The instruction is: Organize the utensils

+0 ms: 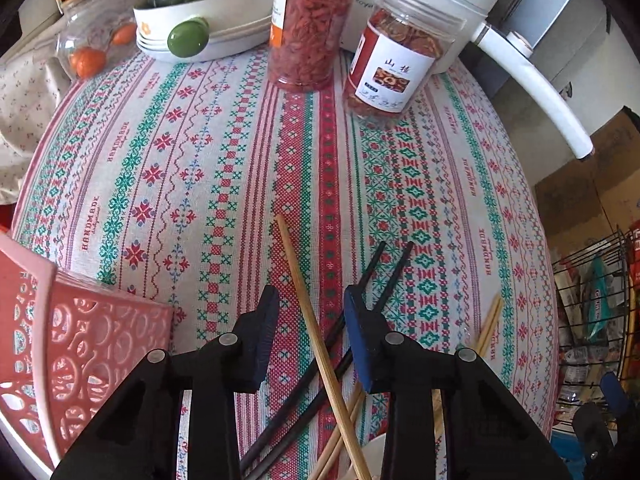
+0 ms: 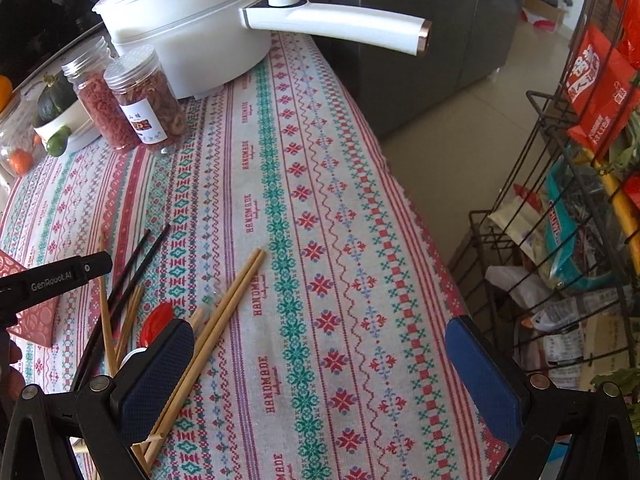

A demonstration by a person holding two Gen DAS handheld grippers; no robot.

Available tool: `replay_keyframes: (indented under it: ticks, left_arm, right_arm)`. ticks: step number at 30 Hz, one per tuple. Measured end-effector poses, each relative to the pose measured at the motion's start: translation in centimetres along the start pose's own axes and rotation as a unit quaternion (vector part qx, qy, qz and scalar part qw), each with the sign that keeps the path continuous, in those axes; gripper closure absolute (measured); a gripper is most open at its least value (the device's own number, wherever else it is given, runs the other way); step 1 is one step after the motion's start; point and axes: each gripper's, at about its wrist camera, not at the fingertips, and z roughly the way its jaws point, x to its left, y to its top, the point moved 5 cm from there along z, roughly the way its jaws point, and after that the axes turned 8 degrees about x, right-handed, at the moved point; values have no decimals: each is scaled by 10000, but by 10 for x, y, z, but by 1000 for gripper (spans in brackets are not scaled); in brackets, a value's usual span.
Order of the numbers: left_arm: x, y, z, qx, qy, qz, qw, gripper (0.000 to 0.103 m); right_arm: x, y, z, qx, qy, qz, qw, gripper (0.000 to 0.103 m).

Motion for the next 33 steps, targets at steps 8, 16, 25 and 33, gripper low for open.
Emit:
replay_keyframes:
  ticks: [8, 16, 25, 33]
  left_arm:
    - [-1, 3, 7, 32, -140, 8, 9999, 93]
    - [-3, -22, -54, -444, -858, 390, 9946, 96]
    - [22, -80, -173, -1576, -1257, 790, 9763, 98]
    - [58, -111, -207, -2058, -1422, 731, 9654, 98]
  right_arm:
    - [-2, 1, 8, 148, 64, 38, 9999, 0]
    - [6, -1, 16, 380, 409, 107, 9984, 0]
    - [18, -6, 35, 782, 881, 434, 9921, 15]
    - [29, -5, 83, 1310, 990, 670, 9841, 62]
